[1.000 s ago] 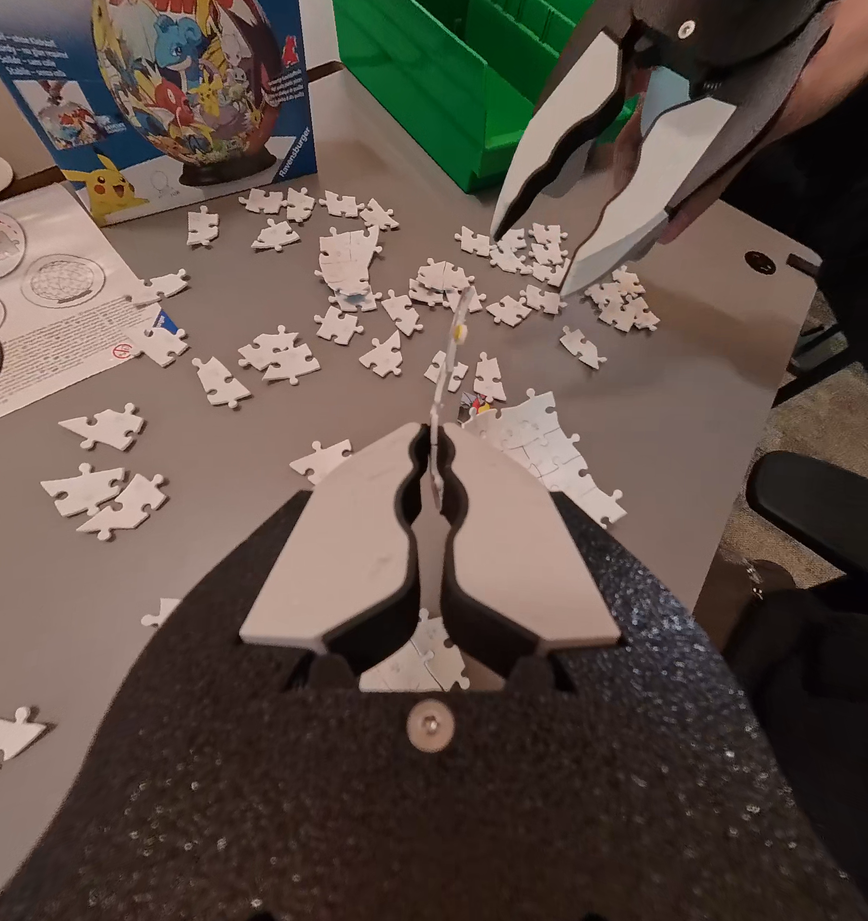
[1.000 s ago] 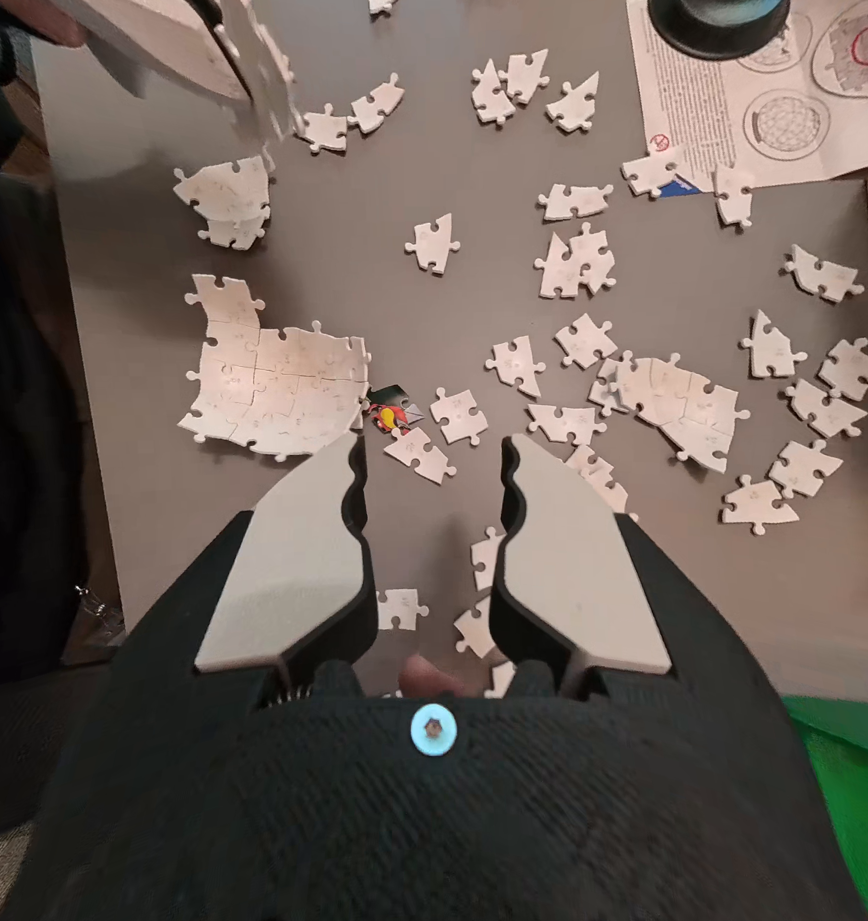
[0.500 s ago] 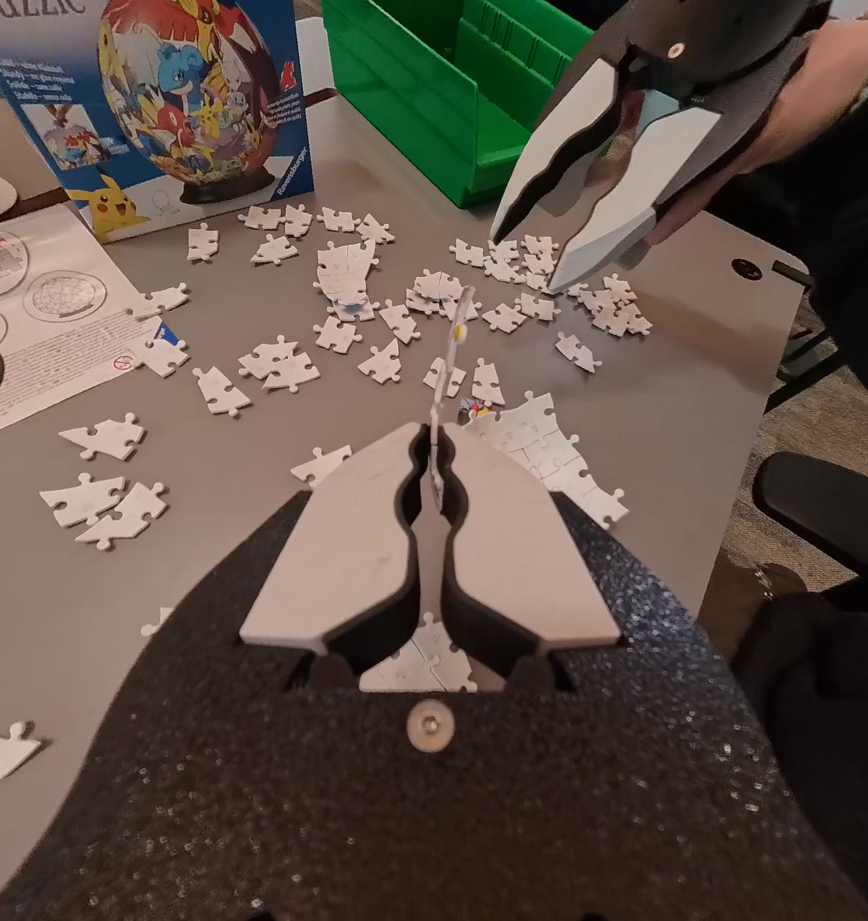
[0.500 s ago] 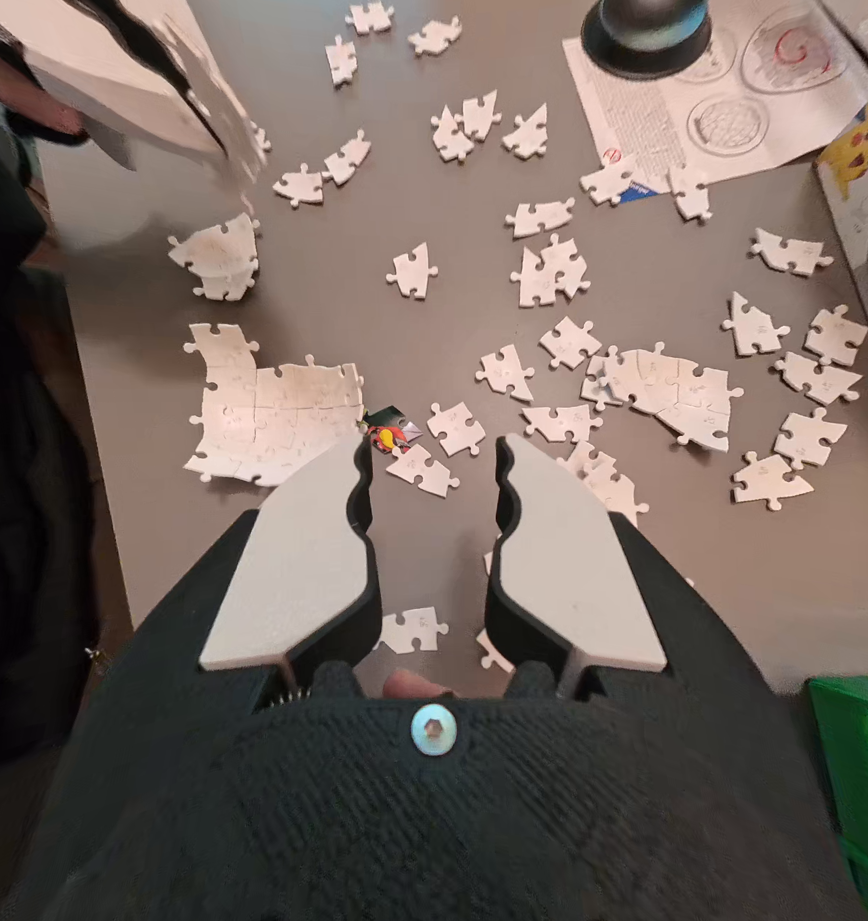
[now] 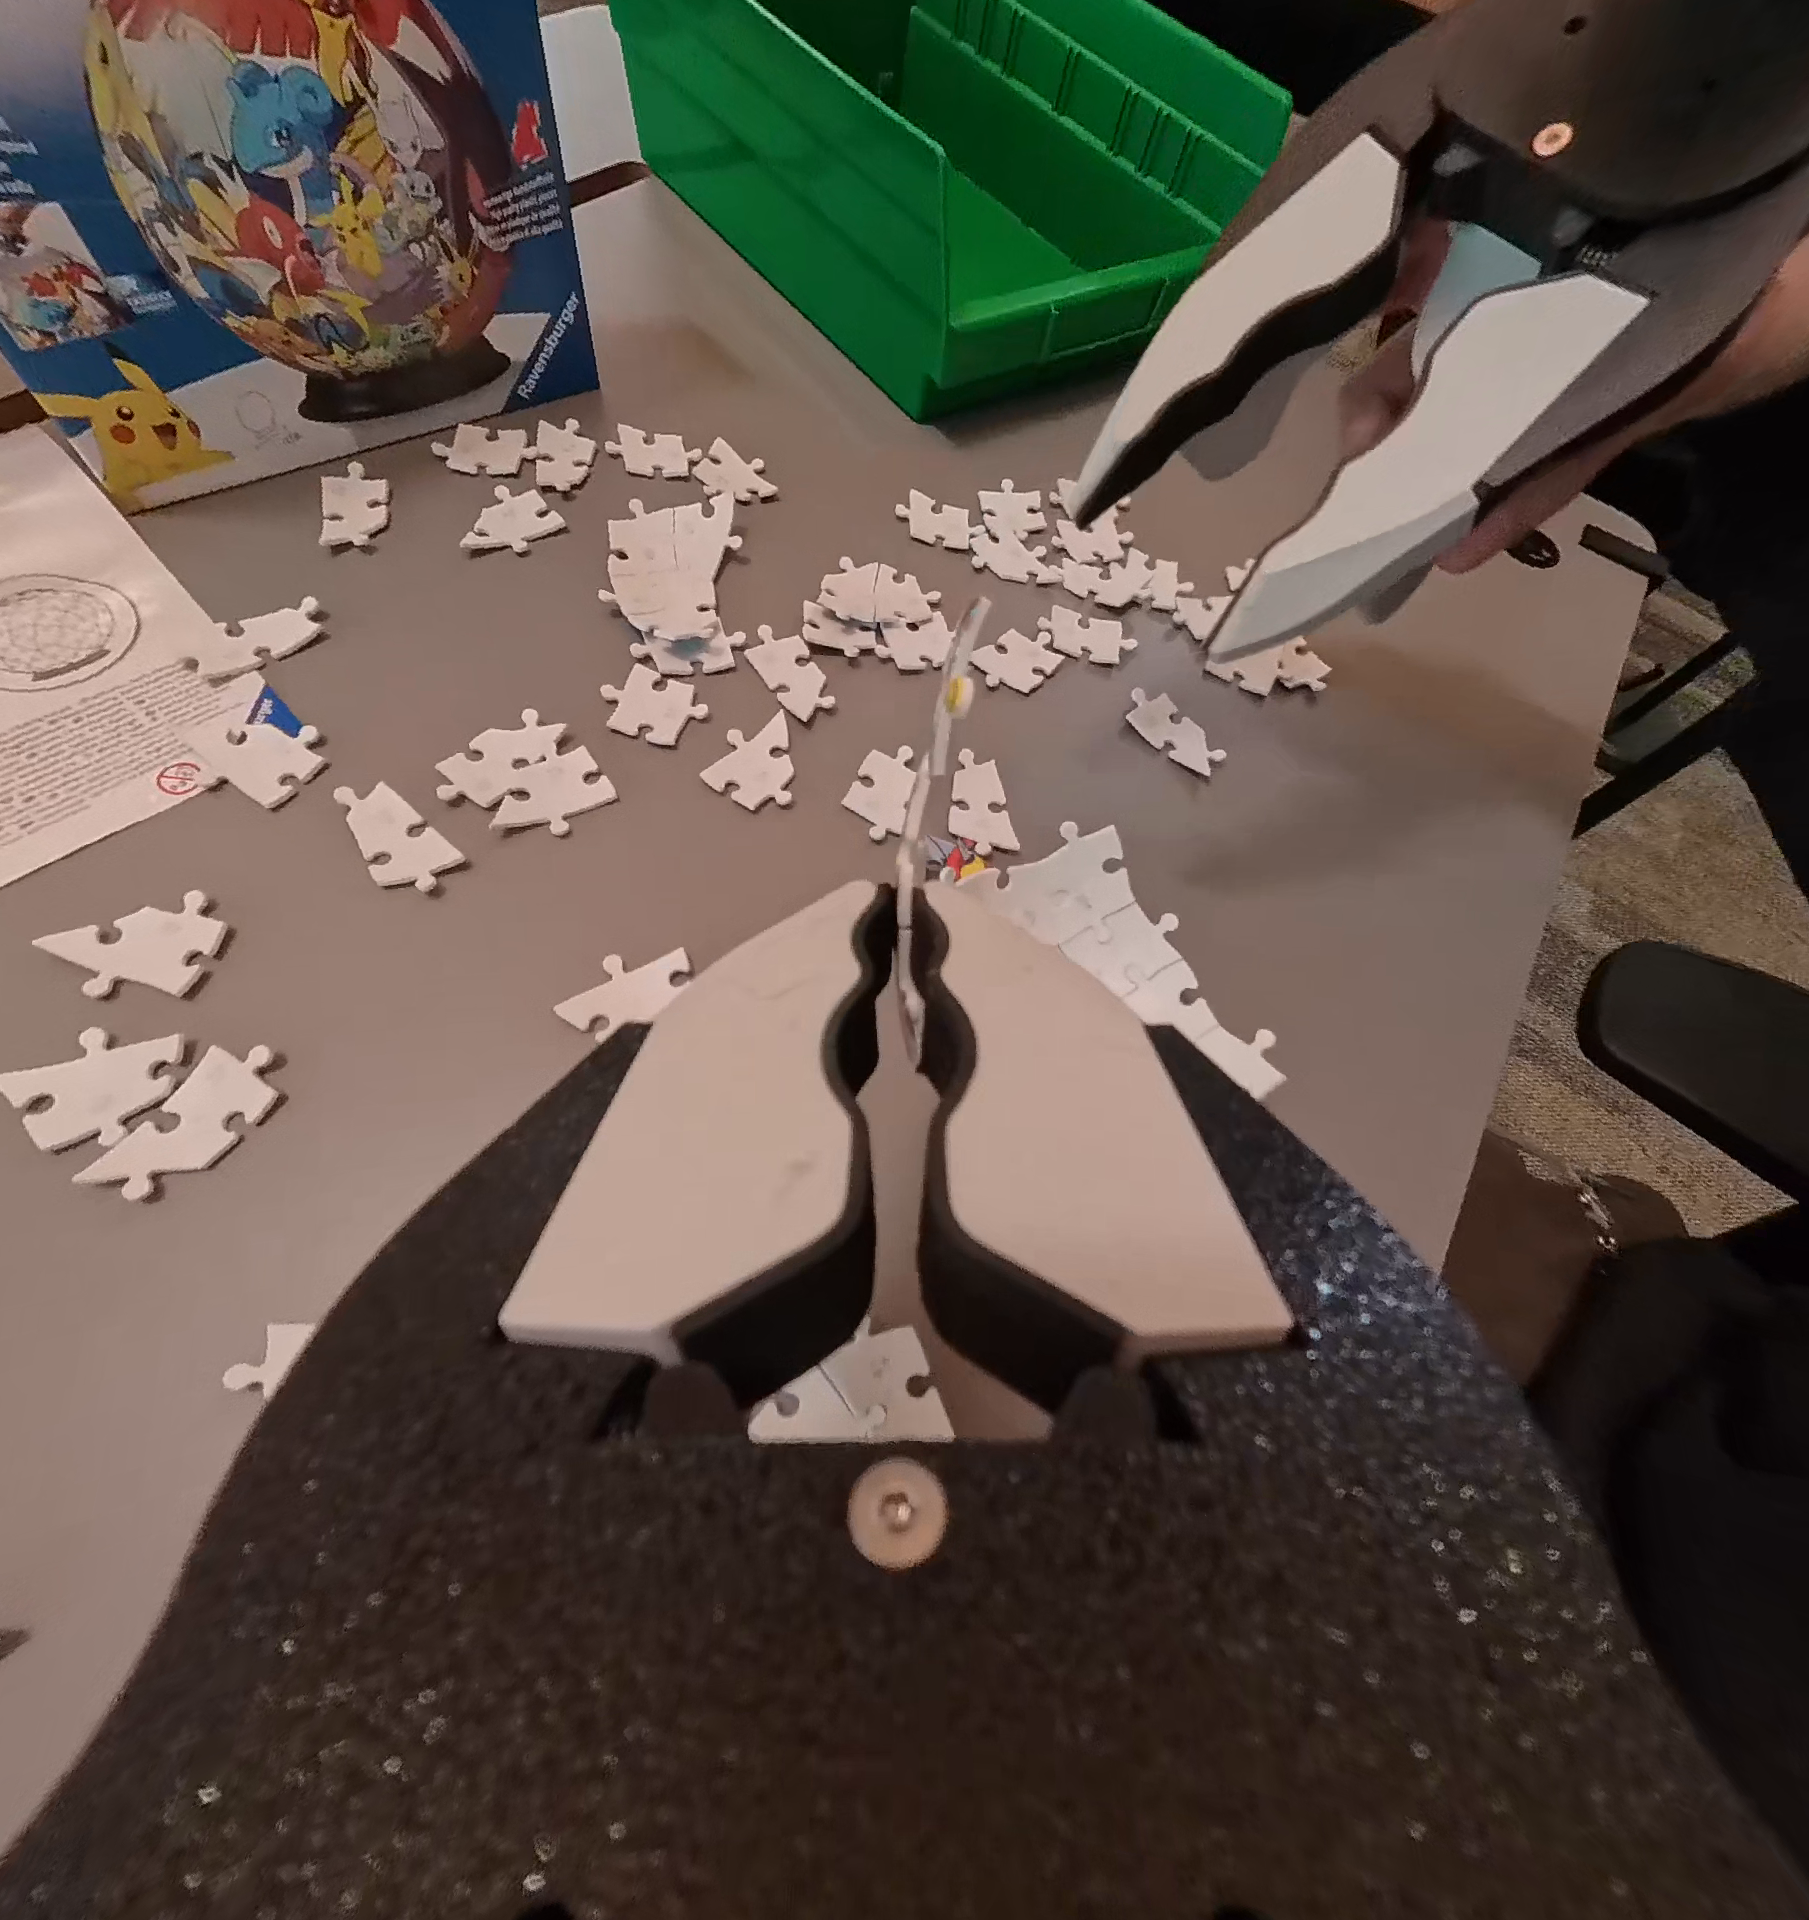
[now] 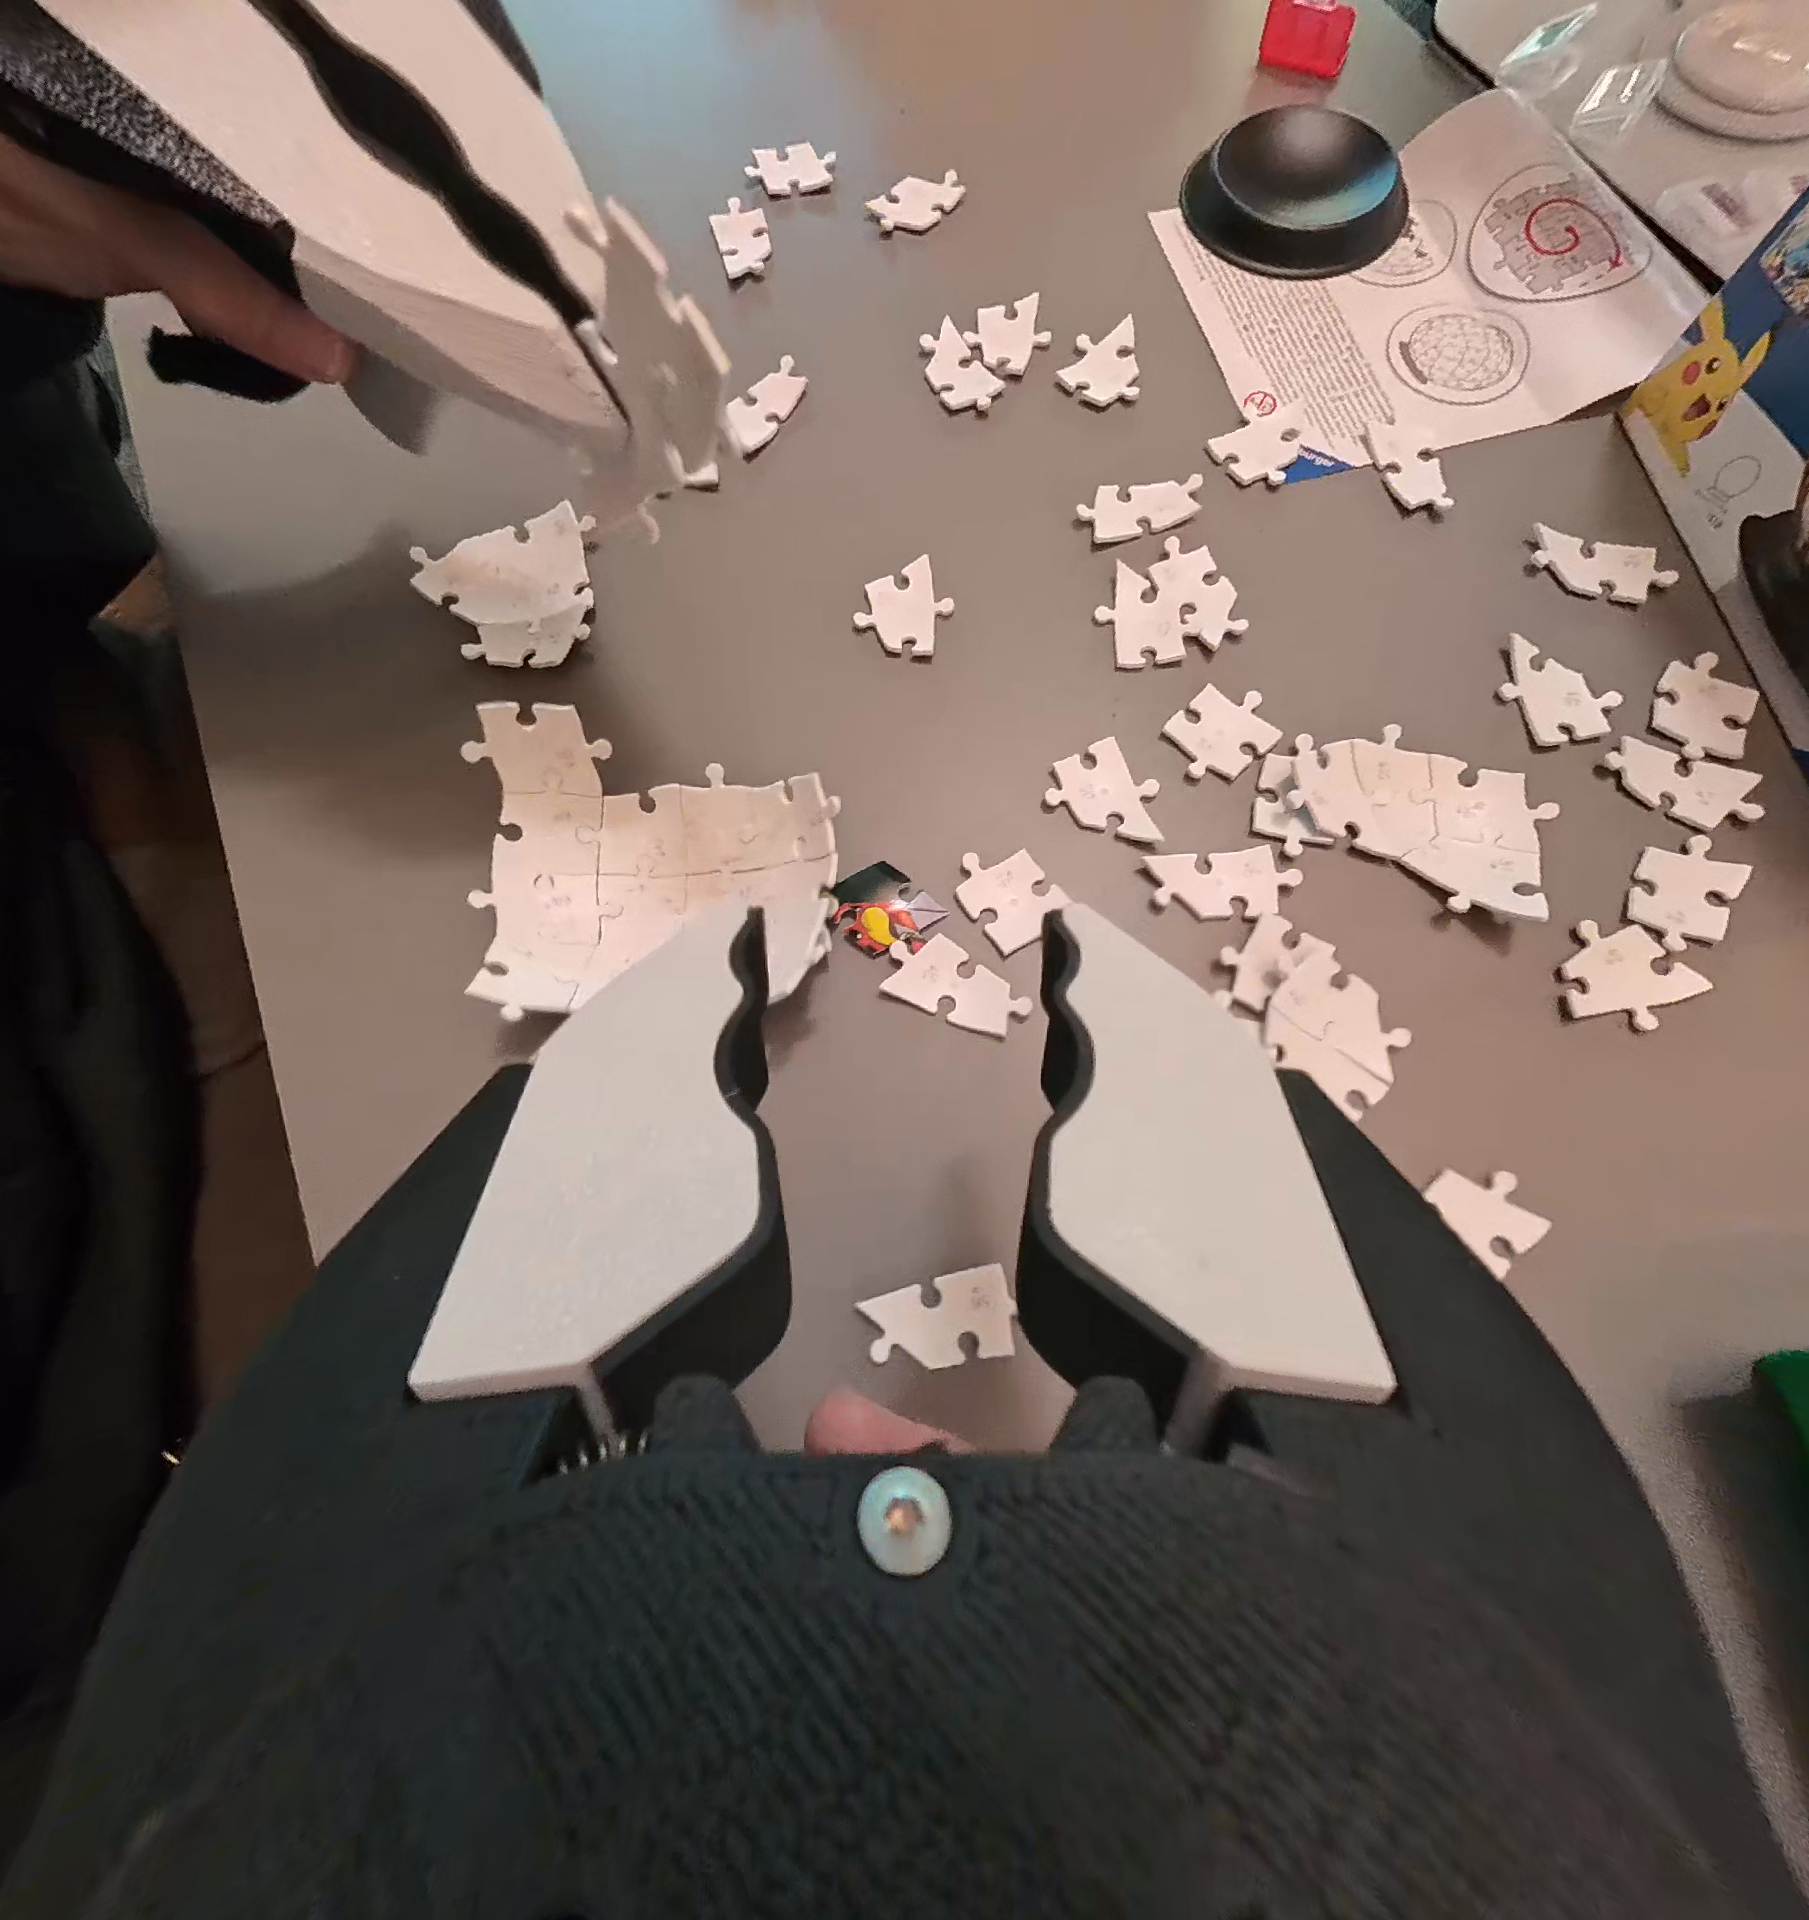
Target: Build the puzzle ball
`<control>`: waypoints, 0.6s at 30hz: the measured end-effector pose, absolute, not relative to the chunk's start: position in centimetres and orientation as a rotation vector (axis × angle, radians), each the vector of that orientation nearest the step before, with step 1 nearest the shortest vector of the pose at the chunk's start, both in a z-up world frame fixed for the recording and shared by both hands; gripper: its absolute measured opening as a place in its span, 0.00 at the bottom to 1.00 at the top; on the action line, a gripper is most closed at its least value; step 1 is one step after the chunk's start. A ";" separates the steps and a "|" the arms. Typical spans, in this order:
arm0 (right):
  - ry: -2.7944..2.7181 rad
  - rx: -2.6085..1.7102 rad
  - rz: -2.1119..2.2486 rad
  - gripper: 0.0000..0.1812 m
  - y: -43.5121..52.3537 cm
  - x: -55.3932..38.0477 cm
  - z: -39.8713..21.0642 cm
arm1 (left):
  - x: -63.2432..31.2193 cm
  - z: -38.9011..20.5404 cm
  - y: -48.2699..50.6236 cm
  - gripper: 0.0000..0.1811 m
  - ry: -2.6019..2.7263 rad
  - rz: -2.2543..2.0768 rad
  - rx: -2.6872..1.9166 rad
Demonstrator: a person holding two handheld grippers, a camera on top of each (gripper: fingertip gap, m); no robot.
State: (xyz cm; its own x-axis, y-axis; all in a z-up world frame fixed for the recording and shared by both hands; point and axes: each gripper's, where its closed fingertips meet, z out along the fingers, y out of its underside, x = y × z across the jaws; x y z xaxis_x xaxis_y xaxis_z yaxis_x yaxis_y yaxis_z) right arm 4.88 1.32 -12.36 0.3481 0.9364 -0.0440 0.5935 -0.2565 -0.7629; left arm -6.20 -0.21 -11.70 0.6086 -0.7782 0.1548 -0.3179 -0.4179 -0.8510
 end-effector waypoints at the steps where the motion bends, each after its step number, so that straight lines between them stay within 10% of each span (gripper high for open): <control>1: -1.334 -1.957 0.666 0.28 1.2 5.0 -12.5 | -6.1 -11.8 -0.2 0.01 0.870 -0.695 -2.001; 18: -1.444 -2.056 0.643 0.25 2.0 2.9 -15.2 | -5.4 -12.4 0.0 0.01 0.907 -0.723 -2.015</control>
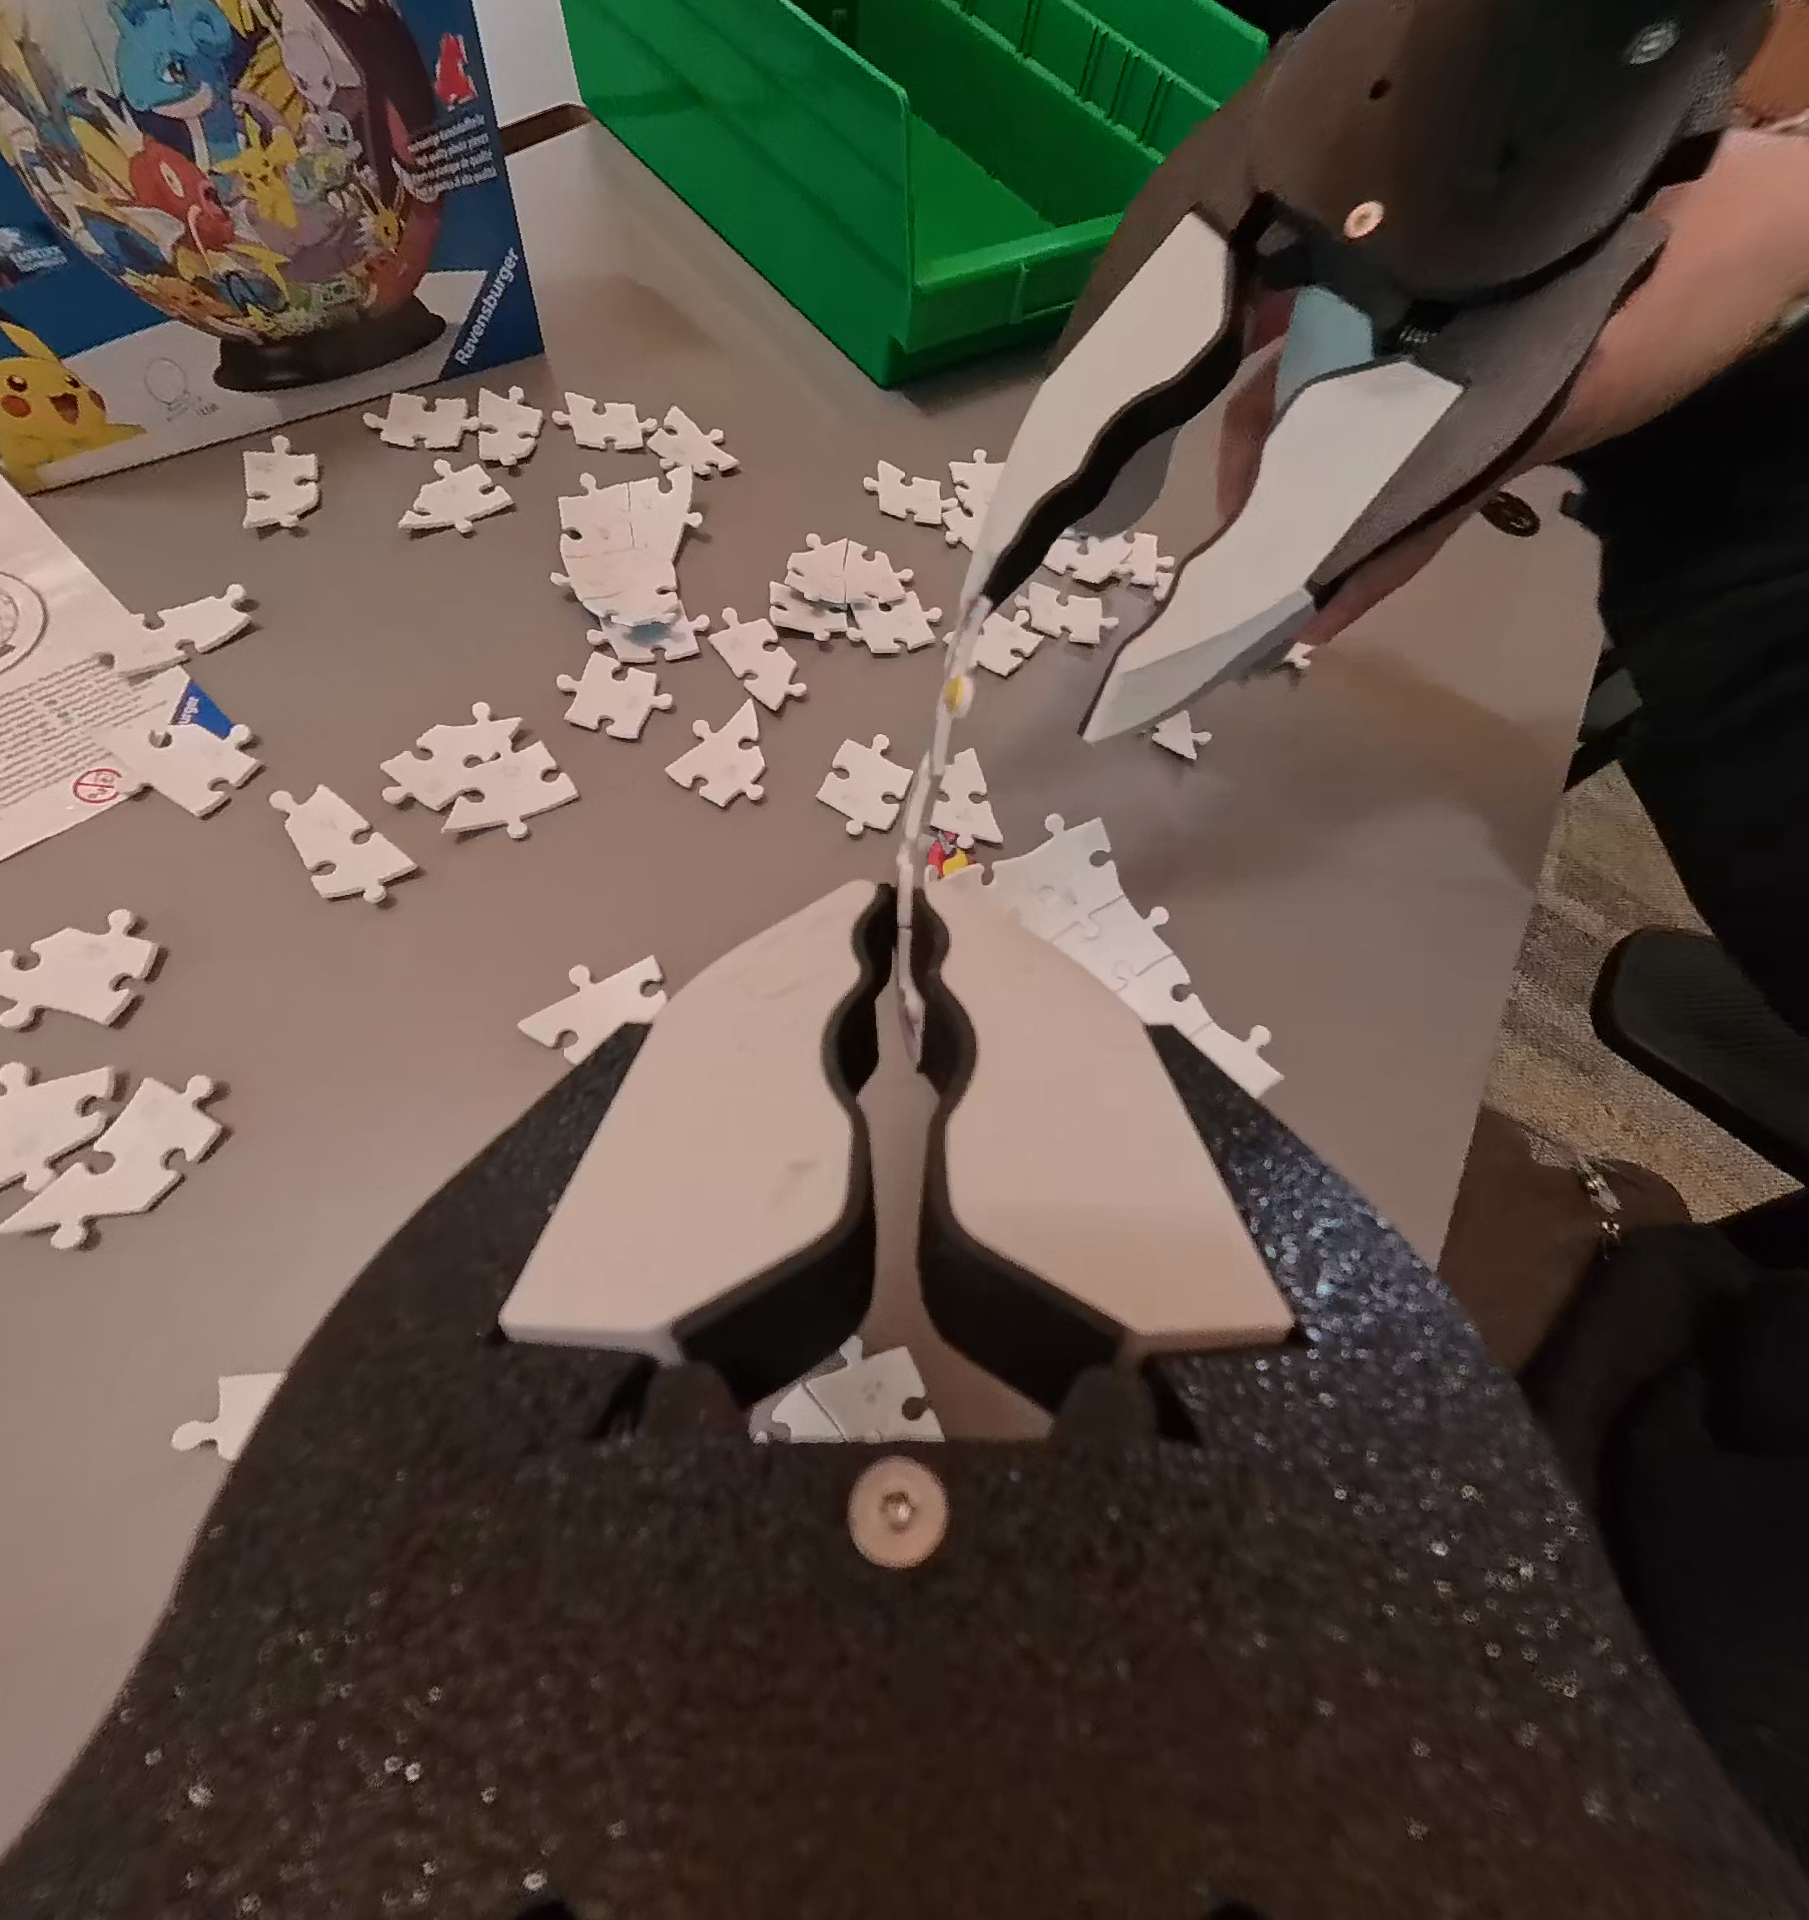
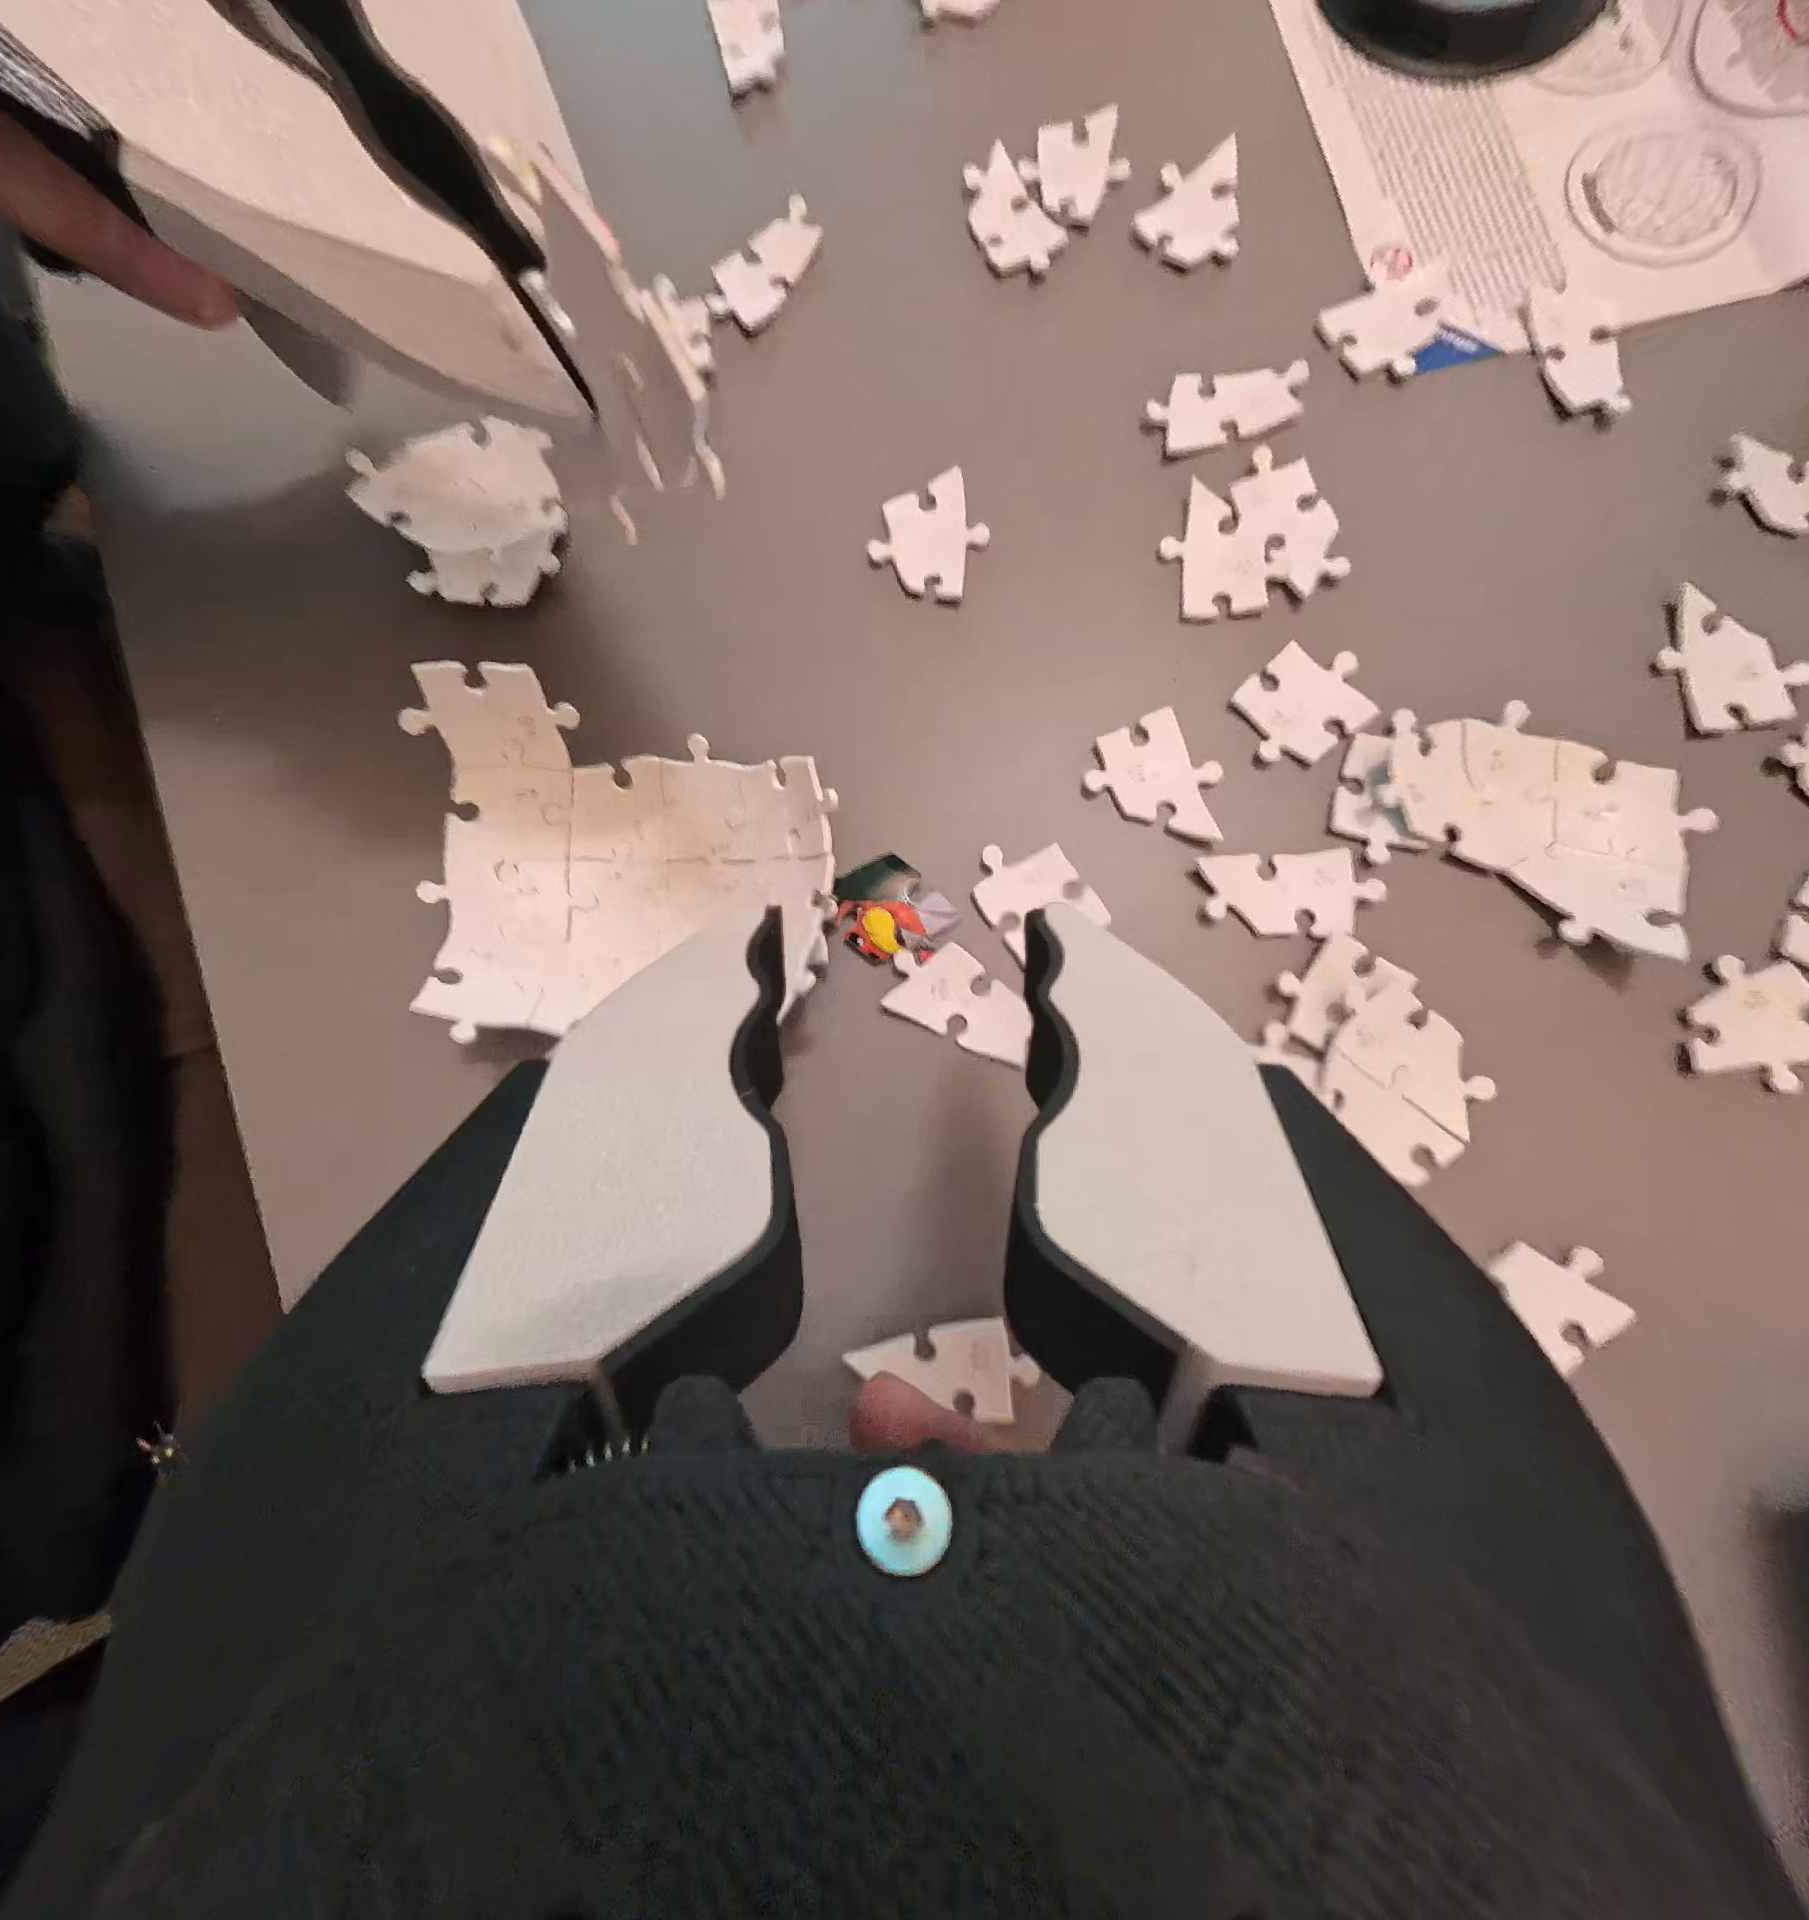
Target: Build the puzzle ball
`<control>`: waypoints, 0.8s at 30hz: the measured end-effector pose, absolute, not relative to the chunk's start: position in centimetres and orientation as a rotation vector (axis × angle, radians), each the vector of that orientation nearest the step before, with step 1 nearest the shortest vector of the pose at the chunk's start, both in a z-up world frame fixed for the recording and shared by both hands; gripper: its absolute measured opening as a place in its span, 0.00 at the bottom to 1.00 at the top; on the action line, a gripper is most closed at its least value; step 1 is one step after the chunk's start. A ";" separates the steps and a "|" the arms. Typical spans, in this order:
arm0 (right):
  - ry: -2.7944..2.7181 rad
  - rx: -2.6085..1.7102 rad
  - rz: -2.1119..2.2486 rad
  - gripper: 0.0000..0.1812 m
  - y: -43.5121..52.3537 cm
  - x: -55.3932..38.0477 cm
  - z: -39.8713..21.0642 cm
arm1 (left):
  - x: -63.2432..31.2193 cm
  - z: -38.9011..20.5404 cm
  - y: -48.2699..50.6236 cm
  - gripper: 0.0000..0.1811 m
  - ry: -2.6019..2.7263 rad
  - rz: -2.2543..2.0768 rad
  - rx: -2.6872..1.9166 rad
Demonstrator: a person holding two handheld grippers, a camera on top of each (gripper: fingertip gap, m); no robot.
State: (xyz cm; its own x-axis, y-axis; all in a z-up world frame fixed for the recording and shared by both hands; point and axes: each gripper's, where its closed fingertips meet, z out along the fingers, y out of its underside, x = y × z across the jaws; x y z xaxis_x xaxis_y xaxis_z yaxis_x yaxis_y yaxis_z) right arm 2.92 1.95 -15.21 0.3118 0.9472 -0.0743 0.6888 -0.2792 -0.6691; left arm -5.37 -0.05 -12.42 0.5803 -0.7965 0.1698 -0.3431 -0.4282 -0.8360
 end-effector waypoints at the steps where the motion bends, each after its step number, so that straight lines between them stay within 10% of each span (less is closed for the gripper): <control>1: -1.450 -2.059 0.584 0.26 2.1 3.1 -15.1 | -5.4 -12.5 0.0 0.01 0.909 -0.721 -2.018; 24: -1.440 -1.896 0.765 0.28 3.2 1.8 -14.8 | -7.2 -13.7 0.5 0.01 0.853 -0.718 -2.125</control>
